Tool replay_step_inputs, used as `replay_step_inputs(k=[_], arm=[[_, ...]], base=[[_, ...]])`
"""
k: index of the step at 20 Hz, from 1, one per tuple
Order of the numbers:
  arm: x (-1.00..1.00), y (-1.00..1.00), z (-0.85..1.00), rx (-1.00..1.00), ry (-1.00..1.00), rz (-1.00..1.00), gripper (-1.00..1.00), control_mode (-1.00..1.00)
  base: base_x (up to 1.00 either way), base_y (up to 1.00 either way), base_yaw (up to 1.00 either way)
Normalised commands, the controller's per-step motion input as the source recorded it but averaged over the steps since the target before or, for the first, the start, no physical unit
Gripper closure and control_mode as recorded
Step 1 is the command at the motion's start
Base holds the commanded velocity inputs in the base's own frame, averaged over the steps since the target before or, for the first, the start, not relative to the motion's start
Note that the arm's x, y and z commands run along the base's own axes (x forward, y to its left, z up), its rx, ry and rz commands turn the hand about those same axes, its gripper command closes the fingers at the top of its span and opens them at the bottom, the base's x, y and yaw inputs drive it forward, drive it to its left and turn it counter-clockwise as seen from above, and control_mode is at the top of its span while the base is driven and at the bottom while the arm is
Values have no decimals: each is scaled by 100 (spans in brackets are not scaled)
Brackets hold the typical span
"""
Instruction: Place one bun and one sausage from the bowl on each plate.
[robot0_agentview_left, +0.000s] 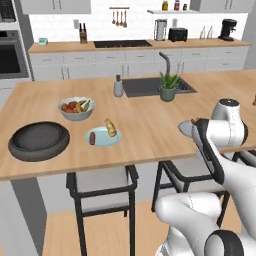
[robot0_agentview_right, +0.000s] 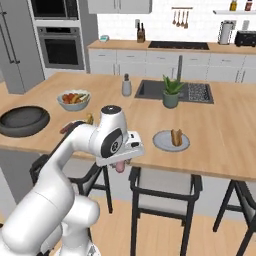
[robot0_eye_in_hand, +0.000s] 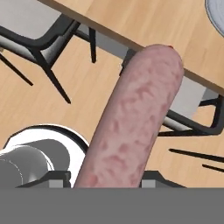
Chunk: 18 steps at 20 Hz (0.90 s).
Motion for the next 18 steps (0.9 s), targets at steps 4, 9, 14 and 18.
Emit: replay_step_inputs(k=[4, 9, 14, 18], arm=[[0, 0, 0, 0, 0, 0, 100, 100], [0, 0, 0, 0, 0, 0, 100, 100], [0, 0, 0, 0, 0, 0, 100, 100], [77, 0, 0, 0, 7, 0, 100, -100]], base=[[49, -60, 9], [59, -17, 2], [5, -3, 0], [0, 0, 0]])
